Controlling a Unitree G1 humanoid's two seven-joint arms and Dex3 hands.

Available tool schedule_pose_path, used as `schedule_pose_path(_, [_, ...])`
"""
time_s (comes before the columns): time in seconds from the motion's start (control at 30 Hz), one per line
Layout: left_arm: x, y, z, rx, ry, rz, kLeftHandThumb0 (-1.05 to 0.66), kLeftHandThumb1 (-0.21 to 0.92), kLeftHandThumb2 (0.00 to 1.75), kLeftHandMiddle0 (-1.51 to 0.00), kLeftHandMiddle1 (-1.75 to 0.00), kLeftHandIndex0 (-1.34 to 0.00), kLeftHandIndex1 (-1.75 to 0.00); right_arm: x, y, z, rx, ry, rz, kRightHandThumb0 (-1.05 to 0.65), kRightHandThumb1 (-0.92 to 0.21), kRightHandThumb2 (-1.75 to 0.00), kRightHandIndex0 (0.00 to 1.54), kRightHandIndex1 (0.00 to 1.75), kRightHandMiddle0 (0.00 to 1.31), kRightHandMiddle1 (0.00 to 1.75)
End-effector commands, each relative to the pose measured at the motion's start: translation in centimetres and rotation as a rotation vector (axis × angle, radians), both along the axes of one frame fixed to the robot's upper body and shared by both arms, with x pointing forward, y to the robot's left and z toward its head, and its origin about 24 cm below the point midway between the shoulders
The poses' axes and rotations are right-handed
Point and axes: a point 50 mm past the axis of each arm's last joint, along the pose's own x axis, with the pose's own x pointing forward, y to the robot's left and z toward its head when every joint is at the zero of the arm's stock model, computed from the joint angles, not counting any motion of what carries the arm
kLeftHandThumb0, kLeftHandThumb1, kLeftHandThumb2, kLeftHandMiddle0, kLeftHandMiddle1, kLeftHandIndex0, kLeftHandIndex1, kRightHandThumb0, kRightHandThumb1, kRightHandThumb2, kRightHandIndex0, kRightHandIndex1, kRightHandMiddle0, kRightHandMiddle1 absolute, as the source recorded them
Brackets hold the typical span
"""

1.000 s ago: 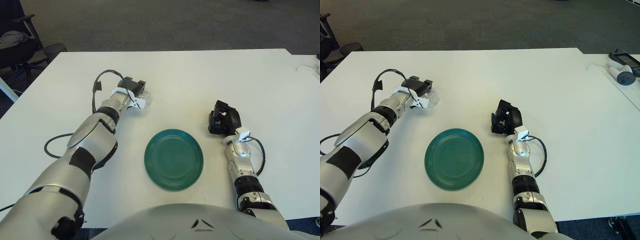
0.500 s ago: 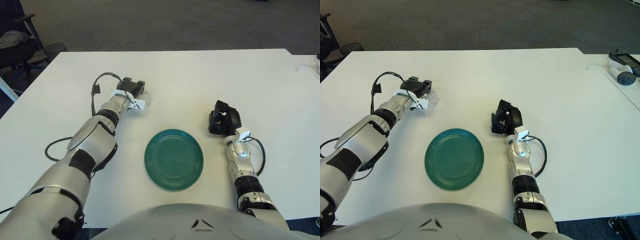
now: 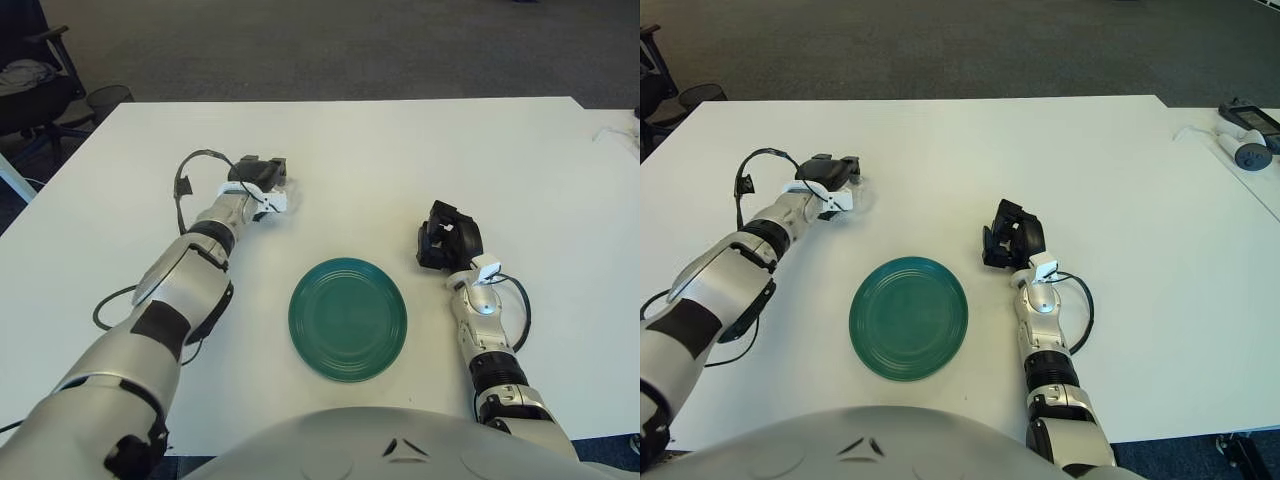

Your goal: Put the bottle into the plate.

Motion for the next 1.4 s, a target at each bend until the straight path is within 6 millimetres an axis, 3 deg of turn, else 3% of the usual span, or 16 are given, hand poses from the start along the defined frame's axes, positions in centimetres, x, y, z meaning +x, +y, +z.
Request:
schedule_pose_path(0.0, [0.9, 0.1, 1.7, -0.110, -0.023, 0.038, 0.00, 0.11, 1.53, -0.78, -1.66, -0.55, -1.75, -1.8, -0.2, -2.5, 0.001, 0.119, -0.015, -0.06, -0.24, -1.34, 1.20, 1.75, 1.02, 1.75])
schedule_pose_path(0.17, [1.7, -0.2, 3.8, -0.292, -0.065, 0.049, 0.00, 0.12, 1.52, -0.79, -1.64, -0.54, -1.75, -1.7, -0.2, -2.5, 0.001, 0.120, -0.014, -0.06, -0.24, -1.34, 1.20, 1.75, 1.02, 1.75])
schedule_pose_path(0.4, [1.8, -0.1, 4.8, -0.405, -0.107, 0.022, 0.00, 0.12, 1.52, -0.79, -1.65, -0.54, -1.75, -1.6, -0.1, -2.5, 0.001, 0.121, -0.014, -0.06, -0.24, -1.34, 1.20, 1.75, 1.02, 1.75])
schedule_pose_path(0.63, [2.0, -1.0, 7.8, -0.527, -0.214, -0.126, 0.00, 0.11, 1.53, -0.80, -1.65, -0.54, -1.75, -1.4, 0.0, -2.5, 0.001, 0.123, -0.014, -0.06, -0.24, -1.34, 1.20, 1.75, 1.02, 1.75])
schedule_pose_path(0.87, [2.0, -1.9, 9.0, -0.581, -0.211, -0.221, 0.00, 0.11, 1.53, -0.81, -1.64, -0.54, -1.75, -1.3, 0.1, -2.6, 0.001, 0.124, -0.014, -0.06, -0.24, -1.34, 1.20, 1.75, 1.02, 1.75])
schedule_pose_path(1.1, [0.9, -3.6, 10.0, -0.614, -0.249, -0.431, 0.00, 0.09, 1.54, -0.82, -1.63, -0.55, -1.75, -1.2, 0.2, -2.6, 0.001, 0.126, -0.014, -0.06, -0.24, -1.34, 1.20, 1.75, 1.02, 1.75])
schedule_pose_path(1.37, [-1.4, -5.2, 9.7, -0.643, -0.272, -0.656, 0.00, 0.08, 1.56, -0.81, -1.65, -0.56, -1.75, -0.9, 0.5, -2.6, 0.001, 0.127, -0.013, -0.06, -0.24, -1.34, 1.20, 1.75, 1.02, 1.75])
